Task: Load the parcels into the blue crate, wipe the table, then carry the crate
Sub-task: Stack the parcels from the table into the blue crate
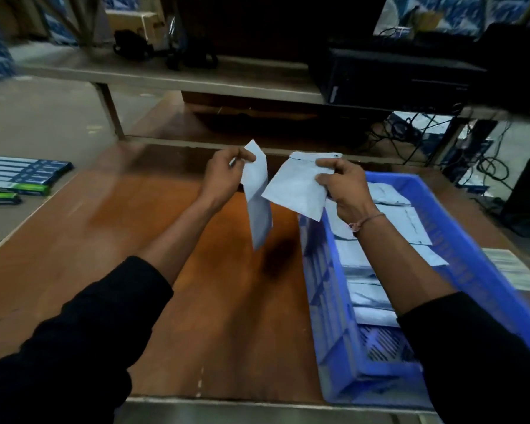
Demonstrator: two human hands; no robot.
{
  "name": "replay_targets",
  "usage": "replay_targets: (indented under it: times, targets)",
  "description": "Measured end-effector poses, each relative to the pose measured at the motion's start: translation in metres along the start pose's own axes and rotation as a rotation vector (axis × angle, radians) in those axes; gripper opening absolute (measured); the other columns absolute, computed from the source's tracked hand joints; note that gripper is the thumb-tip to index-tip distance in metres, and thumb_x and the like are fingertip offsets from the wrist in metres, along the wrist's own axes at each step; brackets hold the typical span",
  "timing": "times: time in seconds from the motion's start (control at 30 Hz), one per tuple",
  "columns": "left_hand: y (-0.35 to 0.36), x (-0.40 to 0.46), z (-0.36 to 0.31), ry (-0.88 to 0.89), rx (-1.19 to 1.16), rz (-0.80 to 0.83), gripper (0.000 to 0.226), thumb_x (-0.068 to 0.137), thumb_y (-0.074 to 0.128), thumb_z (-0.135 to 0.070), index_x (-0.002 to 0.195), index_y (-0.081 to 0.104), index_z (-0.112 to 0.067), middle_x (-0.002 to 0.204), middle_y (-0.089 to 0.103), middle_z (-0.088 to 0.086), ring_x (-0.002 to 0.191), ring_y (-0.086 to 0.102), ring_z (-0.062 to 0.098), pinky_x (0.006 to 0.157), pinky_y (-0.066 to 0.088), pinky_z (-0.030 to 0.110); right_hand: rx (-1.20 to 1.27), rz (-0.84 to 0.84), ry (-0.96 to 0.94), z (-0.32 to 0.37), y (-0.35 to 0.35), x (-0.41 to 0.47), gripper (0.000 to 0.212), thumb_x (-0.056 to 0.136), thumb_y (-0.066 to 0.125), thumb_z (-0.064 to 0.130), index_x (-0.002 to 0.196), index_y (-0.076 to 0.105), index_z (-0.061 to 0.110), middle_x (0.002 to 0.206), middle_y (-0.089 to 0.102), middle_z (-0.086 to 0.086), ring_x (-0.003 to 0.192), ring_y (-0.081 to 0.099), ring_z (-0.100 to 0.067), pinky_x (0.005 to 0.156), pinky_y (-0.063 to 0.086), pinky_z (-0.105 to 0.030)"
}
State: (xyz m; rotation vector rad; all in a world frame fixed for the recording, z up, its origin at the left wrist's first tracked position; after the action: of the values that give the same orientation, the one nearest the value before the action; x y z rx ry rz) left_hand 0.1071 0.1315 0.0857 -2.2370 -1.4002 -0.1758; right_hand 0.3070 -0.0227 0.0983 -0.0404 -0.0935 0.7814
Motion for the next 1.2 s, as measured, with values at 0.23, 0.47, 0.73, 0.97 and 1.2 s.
replay_targets:
  times: [0.23, 0.47, 0.73, 0.97, 1.2]
  targets:
    - [0.041, -0.008, -0.064, 0.164, 0.014, -0.166, 0.033, 0.098, 0.058, -0.018, 0.131, 0.060, -0.017, 0.130, 0.061, -0.002, 0.103, 0.058, -0.001, 0.077, 0.048, 0.006, 0.085, -0.327, 0.014, 0.001, -0.087, 0.017, 0.042, 0.085, 0.069, 0.002, 0.126, 0.061, 0.003, 0.115, 0.066, -0.017, 0.097, 0.067, -0.027, 0.083, 0.058, -0.033]
    - [0.068, -0.013, -0.092, 0.223, -0.118, -0.238, 0.046, 0.093, 0.063, -0.012, 0.137, 0.052, -0.016, 0.136, 0.054, -0.007, 0.120, 0.052, -0.002, 0.101, 0.051, 0.020, -0.275, -0.338, 0.202, -0.051, -0.125, 0.025, 0.046, 0.046, 0.068, 0.032, 0.083, 0.059, 0.006, 0.103, 0.062, -0.013, 0.078, 0.065, -0.028, 0.063, 0.057, -0.034]
    - [0.083, -0.012, -0.110, 0.250, -0.149, -0.221, 0.047, 0.092, 0.064, -0.007, 0.138, 0.053, -0.013, 0.140, 0.054, 0.000, 0.131, 0.050, 0.013, 0.097, 0.051, 0.014, -1.158, 0.023, 0.147, -0.042, -0.130, -0.015, 0.057, 0.085, 0.062, 0.057, 0.121, 0.060, 0.013, 0.126, 0.062, -0.010, 0.112, 0.059, -0.033, 0.077, 0.044, -0.035]
    - [0.099, -0.014, -0.122, 0.289, -0.148, -0.189, 0.047, 0.091, 0.064, -0.006, 0.137, 0.054, -0.011, 0.140, 0.054, 0.000, 0.132, 0.049, 0.012, 0.099, 0.048, 0.012, -1.337, 0.161, 0.057, -0.052, -0.130, -0.016, 0.049, 0.097, 0.049, 0.048, 0.144, 0.045, 0.037, 0.154, 0.023, -0.014, 0.138, 0.025, -0.037, 0.110, 0.032, -0.048]
    - [0.108, -0.011, -0.138, 0.285, -0.203, -0.171, 0.047, 0.090, 0.064, -0.005, 0.135, 0.055, -0.013, 0.135, 0.057, -0.005, 0.127, 0.052, 0.005, 0.103, 0.052, 0.026, -0.595, 0.160, -0.149, -0.031, -0.121, -0.004, 0.065, 0.082, 0.076, 0.040, 0.139, 0.050, 0.023, 0.122, 0.055, -0.003, 0.114, 0.051, -0.019, 0.096, 0.042, -0.035]
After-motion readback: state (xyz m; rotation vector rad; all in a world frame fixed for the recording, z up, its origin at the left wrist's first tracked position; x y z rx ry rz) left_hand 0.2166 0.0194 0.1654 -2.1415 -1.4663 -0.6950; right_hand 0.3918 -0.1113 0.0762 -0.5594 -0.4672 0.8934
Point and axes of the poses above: each hand's wrist, its own x-axis towards the middle knuckle, its own y-axis out of the palm, z = x × y, the point moved 2 cm from there along x, towards the middle knuckle
